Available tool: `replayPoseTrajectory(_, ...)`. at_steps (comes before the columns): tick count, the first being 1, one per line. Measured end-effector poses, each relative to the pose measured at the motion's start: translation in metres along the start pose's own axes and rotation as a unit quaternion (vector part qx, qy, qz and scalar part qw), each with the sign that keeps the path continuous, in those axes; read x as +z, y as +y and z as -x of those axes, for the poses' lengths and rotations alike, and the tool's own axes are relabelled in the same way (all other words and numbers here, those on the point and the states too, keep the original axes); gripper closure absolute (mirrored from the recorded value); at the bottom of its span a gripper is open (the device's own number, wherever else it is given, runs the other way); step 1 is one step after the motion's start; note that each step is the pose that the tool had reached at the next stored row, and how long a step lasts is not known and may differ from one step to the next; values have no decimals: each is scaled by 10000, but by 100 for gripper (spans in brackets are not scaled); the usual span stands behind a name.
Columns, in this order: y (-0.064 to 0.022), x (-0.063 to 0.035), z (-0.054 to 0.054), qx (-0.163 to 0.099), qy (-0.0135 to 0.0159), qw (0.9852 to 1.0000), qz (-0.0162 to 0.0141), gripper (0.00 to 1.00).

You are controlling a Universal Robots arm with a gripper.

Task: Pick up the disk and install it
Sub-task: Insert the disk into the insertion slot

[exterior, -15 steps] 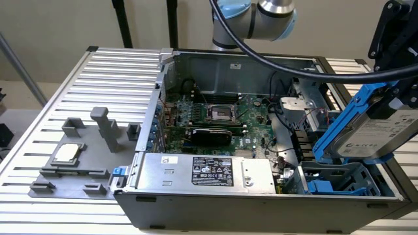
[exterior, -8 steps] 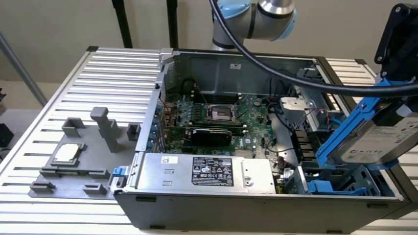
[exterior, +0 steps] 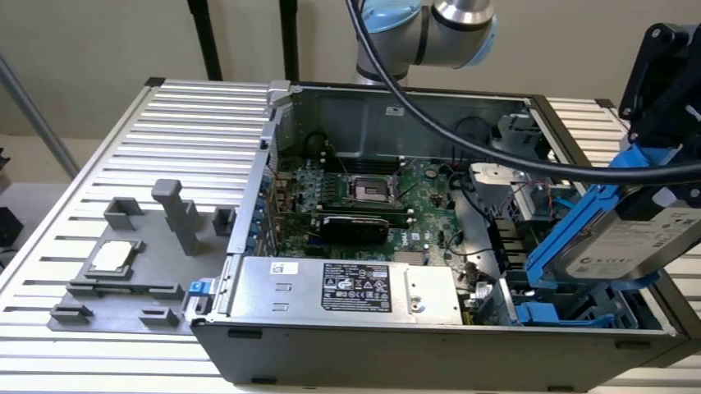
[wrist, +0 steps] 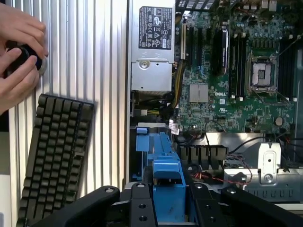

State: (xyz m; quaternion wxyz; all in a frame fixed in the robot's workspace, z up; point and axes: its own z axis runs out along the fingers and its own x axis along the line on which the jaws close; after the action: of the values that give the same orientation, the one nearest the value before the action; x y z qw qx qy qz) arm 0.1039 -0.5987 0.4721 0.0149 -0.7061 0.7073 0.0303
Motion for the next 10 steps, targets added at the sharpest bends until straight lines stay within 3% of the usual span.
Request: replayPoseTrajectory(10, 11, 183, 45, -3, 10, 10000, 0, 67)
